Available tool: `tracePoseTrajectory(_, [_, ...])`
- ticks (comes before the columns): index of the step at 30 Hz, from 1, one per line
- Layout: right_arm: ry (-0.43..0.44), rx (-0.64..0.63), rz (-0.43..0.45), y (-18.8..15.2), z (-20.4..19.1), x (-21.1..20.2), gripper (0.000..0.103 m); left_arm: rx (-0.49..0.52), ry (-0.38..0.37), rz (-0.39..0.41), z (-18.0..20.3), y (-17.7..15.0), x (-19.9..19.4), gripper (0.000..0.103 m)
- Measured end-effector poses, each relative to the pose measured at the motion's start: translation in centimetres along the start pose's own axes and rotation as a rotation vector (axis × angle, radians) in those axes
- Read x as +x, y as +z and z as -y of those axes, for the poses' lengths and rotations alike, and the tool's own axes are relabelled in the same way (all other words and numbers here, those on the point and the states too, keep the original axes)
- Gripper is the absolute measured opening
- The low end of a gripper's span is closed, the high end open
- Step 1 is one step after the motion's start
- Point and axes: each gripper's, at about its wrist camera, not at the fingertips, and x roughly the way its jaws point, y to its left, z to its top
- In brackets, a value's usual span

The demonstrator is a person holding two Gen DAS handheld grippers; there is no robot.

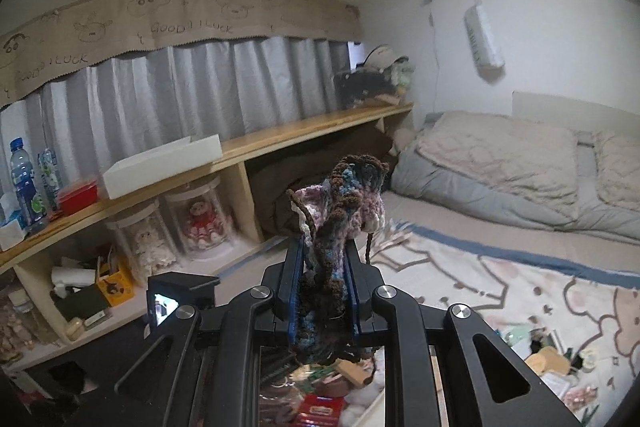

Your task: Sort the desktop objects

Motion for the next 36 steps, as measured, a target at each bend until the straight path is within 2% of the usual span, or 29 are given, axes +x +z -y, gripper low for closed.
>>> tracePoseTrajectory(3, [0.001, -0.002, -0.028, -0.3, -0.2, 1.4, 0.019, -0.031, 0.007, -0.034, -0.7, -0.1, 0.6, 0.083])
tracePoseTrajectory(7, [-0.01, -0.003, -0.069, -0.8, -0.1, 3.2, 0.019, -0.047, 0.014, -0.016, -1.3, -0.1, 0.1, 0.088])
tracePoseTrajectory(15, [-0.013, 0.013, -0.122, -0.9, 0.3, 6.9, 0.019, -0.041, 0.05, 0.042, -2.3, 0.1, -1.6, 0.088])
tracePoseTrajectory(24, [0.057, 0.07, -0.121, 0.2, 0.1, 9.8, 0.019, -0.069, 0.093, 0.108, -3.9, 0.6, -3.6, 0.088])
tracePoseTrajectory(29, [0.102, 0.112, -0.179, -0.8, -0.2, 13.1, 0.019, -0.082, 0.086, 0.135, -4.5, 0.7, -4.5, 0.088])
tracePoseTrajectory(36, [0.138, 0.143, -0.326, -4.1, -1.0, 18.5, 0.019, -0.087, 0.075, 0.17, -5.0, 0.8, -5.6, 0.088])
